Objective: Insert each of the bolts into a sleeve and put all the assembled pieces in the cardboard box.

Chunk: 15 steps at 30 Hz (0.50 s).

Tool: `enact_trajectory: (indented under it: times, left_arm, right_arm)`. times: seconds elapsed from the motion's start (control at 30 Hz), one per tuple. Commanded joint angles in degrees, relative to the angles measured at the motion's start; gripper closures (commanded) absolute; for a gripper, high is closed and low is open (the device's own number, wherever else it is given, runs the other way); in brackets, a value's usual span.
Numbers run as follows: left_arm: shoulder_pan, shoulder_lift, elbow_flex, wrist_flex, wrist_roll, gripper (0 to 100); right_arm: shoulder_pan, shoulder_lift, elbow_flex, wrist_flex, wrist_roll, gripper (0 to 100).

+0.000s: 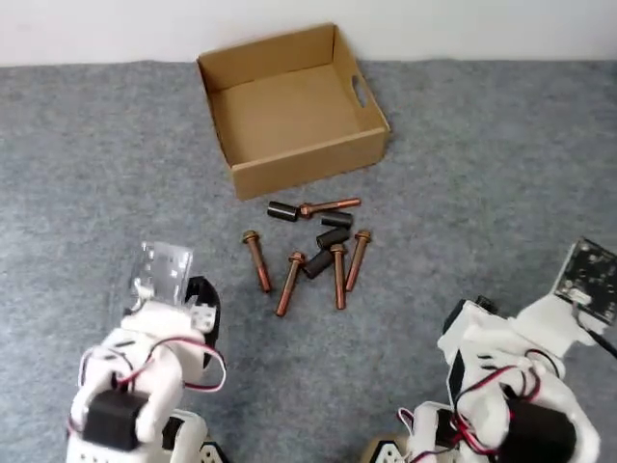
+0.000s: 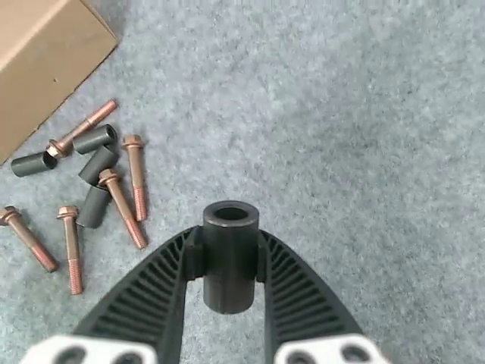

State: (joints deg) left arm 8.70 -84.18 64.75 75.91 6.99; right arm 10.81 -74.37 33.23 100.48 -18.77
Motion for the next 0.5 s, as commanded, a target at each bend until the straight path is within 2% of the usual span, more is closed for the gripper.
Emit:
enact_trajectory:
  times: [0.0,0.2,0.4,0.47]
  left_arm:
    - [0.1,19.3,-14.5,6.0,0.2,99]
    - [0.1,47.0,-28.0,16.8,0.2,99]
    - [-0.3,67.9,-38.5,13.0,0.4,99]
    - [-1.0,71.8,-43.8,11.2,3.1,99]
  right_arm:
    - [0.4,-0.3,0.5,1.0,-0.4,99.1]
    - [0.4,-0.3,0.8,0.7,-0.4,99.1]
    - [0.5,-0.3,0.8,0.8,-0.4,99.1]
    - [0.6,-0.3,0.8,0.8,-0.4,99.1]
